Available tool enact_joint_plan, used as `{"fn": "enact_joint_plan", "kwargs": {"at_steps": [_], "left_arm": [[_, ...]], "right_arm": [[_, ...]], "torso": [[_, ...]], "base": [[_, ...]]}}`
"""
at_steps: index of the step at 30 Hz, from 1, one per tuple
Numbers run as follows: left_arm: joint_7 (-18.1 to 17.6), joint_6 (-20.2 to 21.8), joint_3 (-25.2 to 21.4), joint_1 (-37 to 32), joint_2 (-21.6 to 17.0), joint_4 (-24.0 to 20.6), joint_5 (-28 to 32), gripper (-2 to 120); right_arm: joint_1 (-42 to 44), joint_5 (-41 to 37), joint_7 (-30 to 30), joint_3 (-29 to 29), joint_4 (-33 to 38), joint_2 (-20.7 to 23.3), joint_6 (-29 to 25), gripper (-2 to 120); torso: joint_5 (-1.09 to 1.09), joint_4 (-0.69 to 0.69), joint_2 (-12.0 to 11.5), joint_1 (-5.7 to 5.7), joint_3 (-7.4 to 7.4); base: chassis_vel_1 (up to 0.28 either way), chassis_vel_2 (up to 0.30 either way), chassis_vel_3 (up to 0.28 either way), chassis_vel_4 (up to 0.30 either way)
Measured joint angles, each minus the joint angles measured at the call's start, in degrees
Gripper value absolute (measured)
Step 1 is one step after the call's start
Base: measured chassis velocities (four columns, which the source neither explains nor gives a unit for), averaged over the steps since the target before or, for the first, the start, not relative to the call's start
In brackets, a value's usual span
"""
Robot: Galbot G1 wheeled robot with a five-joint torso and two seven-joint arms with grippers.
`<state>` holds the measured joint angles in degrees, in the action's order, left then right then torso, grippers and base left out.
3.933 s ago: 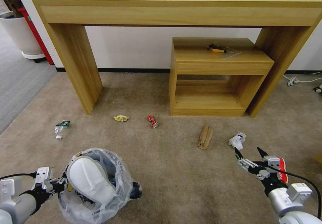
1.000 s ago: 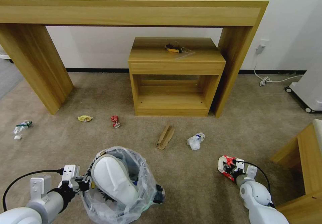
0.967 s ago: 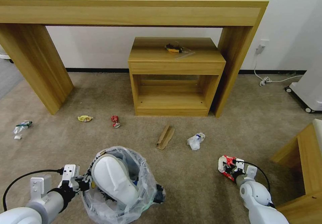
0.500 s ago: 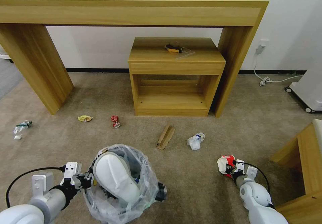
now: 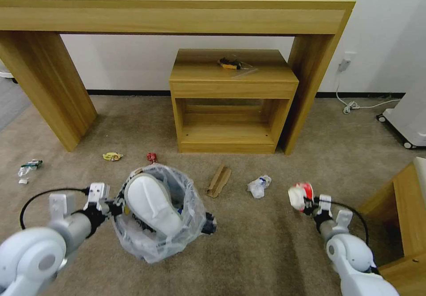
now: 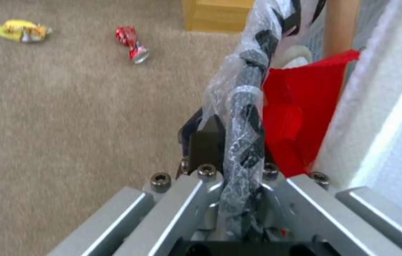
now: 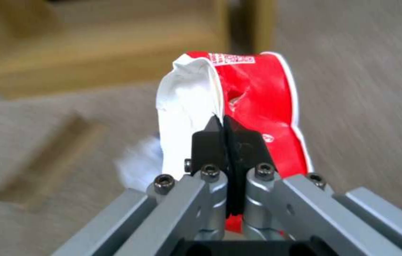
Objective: Pick up the trash bin and place the garbage on the floor into it.
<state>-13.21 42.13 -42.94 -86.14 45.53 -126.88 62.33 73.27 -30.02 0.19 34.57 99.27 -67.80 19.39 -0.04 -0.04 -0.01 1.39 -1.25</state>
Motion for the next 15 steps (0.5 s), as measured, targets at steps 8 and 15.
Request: {"fn": "enact_joint_plan", "kwargs": {"at_steps": [8, 15], "left_arm": [[-2.3, 0.0, 6.0, 4.8, -1.3, 3.0, 1.9, 0], [-6.1, 0.0, 18.2, 17.4, -2.1, 7.1, 6.2, 0]], "right_arm": [[-4.4, -5.1, -3.8, -4.6, 10.6, 7.6, 2.7, 0], [-9.0, -15.1, -8.0, -8.6, 19.6, 12.5, 5.5, 0]], "torso": [[0.02, 0.04, 0.0, 0.00, 0.00], [0.03, 0.04, 0.0, 0.00, 0.00]], "base": [[0.000, 0.000, 0.000, 0.000], [0.000, 0.000, 0.000, 0.000]]}}
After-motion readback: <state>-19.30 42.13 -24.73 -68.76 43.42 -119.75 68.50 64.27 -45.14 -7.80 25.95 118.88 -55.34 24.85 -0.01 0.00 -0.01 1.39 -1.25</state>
